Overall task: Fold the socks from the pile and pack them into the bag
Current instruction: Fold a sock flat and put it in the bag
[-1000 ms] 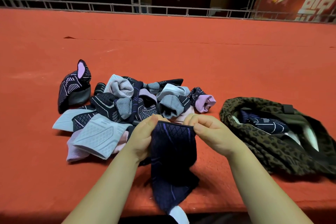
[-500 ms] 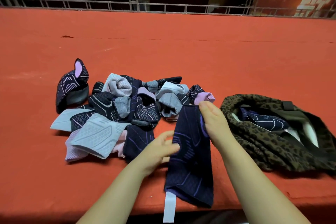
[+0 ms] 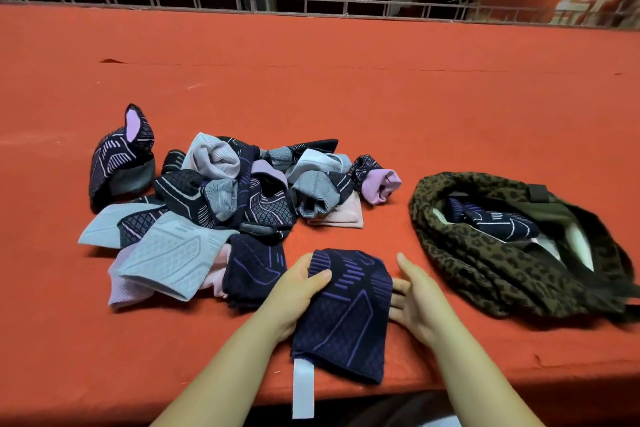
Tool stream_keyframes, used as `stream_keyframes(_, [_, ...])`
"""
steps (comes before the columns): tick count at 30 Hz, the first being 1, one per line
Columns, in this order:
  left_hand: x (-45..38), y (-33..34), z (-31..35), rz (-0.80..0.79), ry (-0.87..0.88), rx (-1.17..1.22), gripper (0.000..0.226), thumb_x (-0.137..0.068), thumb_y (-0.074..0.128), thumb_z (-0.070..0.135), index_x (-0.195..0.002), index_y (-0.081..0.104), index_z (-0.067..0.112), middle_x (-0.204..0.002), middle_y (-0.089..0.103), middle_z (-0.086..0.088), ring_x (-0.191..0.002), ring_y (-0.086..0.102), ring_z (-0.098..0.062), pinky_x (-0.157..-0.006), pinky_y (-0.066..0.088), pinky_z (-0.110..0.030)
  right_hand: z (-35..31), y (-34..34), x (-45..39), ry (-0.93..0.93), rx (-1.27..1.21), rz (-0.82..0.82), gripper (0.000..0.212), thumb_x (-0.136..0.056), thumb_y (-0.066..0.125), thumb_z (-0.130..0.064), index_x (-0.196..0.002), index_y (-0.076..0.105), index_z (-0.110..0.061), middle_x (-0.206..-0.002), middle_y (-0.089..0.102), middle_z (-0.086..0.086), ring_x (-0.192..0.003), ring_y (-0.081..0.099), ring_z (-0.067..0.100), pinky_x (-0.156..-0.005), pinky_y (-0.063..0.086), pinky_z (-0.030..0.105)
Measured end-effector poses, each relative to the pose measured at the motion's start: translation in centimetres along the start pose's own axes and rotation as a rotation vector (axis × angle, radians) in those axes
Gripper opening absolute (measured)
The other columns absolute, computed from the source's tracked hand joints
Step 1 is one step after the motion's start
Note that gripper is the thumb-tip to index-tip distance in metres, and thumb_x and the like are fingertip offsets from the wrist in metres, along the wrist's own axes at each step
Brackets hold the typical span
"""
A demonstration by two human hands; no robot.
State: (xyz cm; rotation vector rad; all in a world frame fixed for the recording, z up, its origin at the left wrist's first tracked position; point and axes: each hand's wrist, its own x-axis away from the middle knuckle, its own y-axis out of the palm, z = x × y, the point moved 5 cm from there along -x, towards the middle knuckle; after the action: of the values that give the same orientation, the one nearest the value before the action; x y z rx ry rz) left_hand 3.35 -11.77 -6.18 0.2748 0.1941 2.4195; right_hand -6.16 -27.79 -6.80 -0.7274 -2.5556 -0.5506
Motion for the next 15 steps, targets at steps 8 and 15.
stream_keyframes(8, [-0.6,-0.6,1.5,0.119,0.121,-0.095,0.038,-0.068,0.069,0.022,-0.101,0.056,0.011,-0.098,0.069,-0.008,-0.092,0.065,-0.02,-0.088,0.05,-0.034,-2.3,1.9,2.5,-0.355,0.085,-0.074,0.039,-0.093,0.056,-0.013,-0.125,0.046,-0.032,-0.062,0.06,-0.001,-0.05,0.055,0.008,-0.049,0.045,0.02])
stream_keyframes(15, [-3.3,-1.4,5.7,0.097,0.199,-0.267,0.059,-0.075,0.071,-0.001,-0.122,0.05,0.03,-0.094,0.071,-0.005,-0.083,0.066,-0.012,-0.083,0.051,-0.027,-7.1,2.8,2.0,-0.565,0.533,0.032,0.036,-0.081,0.069,0.002,-0.113,0.062,-0.012,-0.063,0.066,-0.011,-0.059,0.059,-0.006,-0.063,0.043,0.007])
